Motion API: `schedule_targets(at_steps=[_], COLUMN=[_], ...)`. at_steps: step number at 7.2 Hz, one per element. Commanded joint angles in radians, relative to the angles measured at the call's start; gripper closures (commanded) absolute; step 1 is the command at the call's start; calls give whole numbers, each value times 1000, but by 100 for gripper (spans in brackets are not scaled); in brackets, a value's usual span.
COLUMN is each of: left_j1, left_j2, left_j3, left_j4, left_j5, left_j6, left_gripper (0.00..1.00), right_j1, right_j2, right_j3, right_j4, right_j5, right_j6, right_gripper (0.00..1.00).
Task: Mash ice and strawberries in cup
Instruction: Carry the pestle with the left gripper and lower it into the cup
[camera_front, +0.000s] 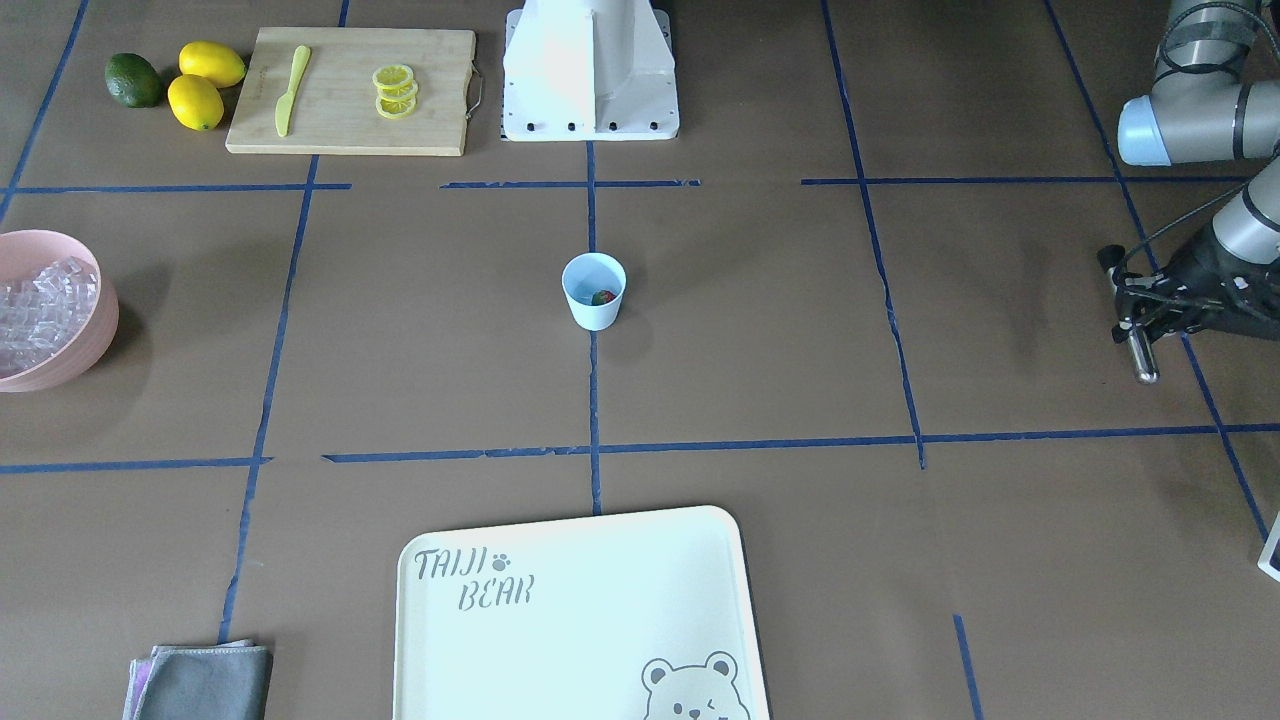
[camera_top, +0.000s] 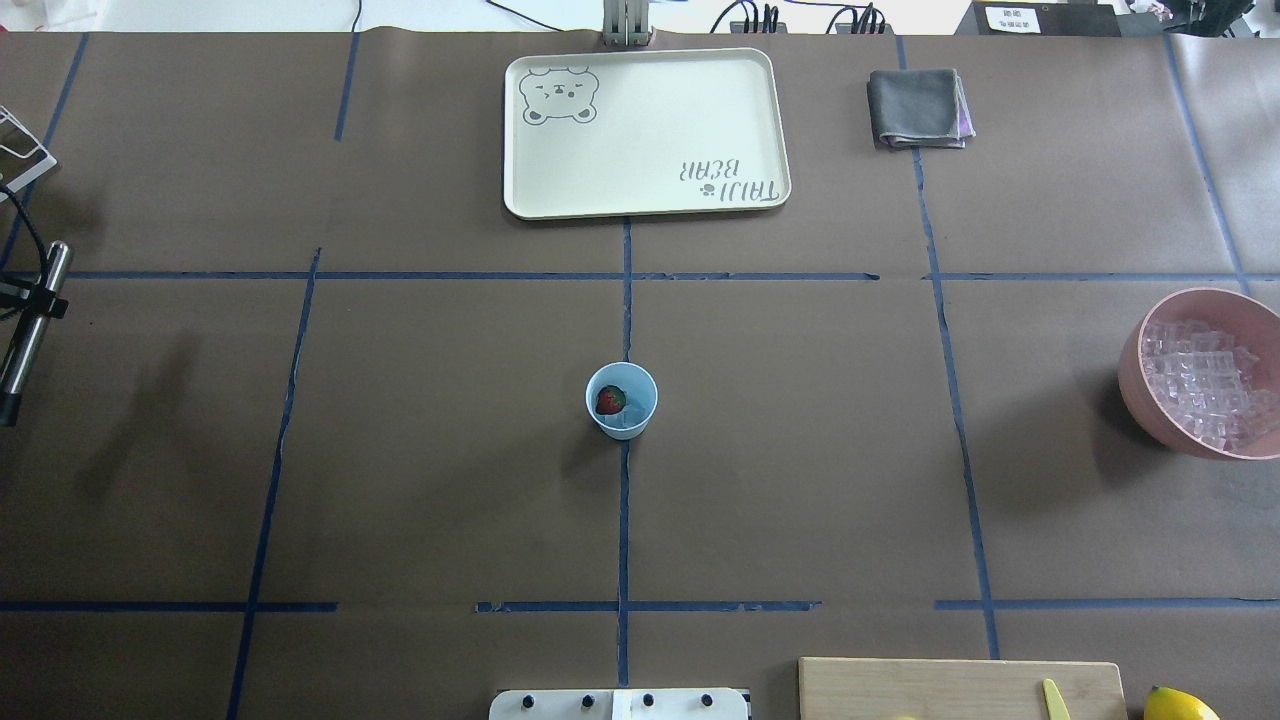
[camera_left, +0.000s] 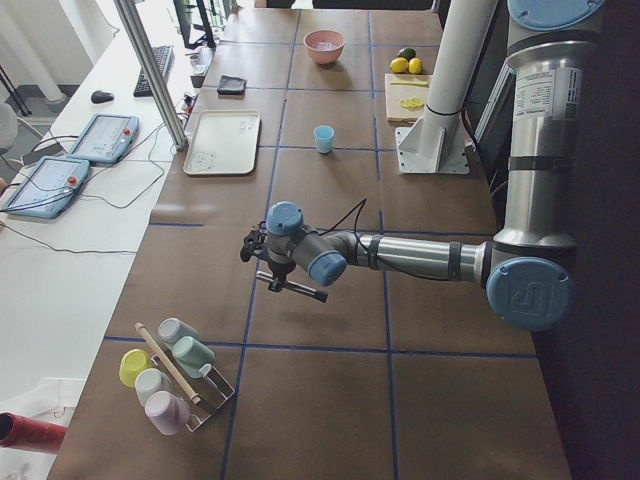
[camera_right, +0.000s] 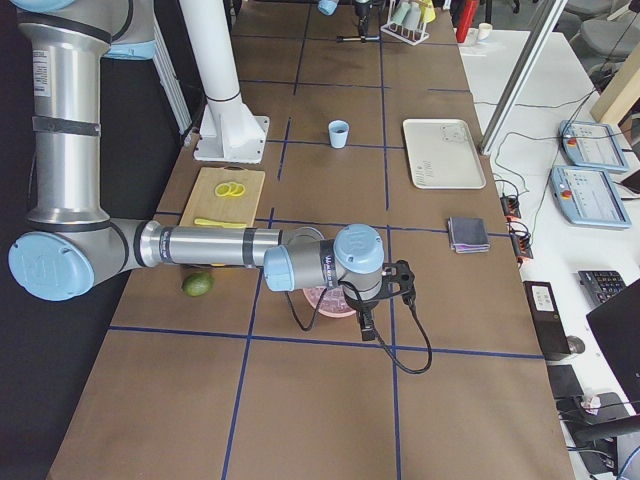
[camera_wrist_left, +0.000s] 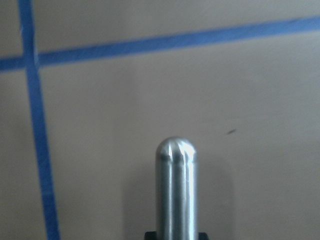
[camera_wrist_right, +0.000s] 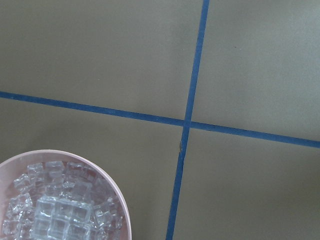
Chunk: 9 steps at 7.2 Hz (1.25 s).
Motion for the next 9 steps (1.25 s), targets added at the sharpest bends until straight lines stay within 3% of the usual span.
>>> schedule_targets(at_steps=[1,2,3,4,5,7,9], left_j1=[9,47,94,215,360,507,654], left_j2=[-127,-182,-228,-256,-261,-292,-365], left_j3=[-156,-233,-288,-307,-284,-231,-96], left_j4=[4,0,-17,-107,-273,-525,-809], left_j5=[28,34,97,279,445,626,821], left_j6=[-21,-104,-157,-229,-293,-329,-325], left_gripper=[100,100,100,100,100,100,100], right_j1=[0,0,0,0,0,0,0], right_j2=[-6,-10,-13,-15,-16,-16,-12], right_j3=[24,31,31,28,25,24,25], right_j4=[0,-2,-3,-5,-8,-9,-15], right_j5=[2,3,8,9,11,10,11], right_j6=[0,0,-1,-1,-1,-9,-12], right_gripper=[1,0,1,1,1,1,1])
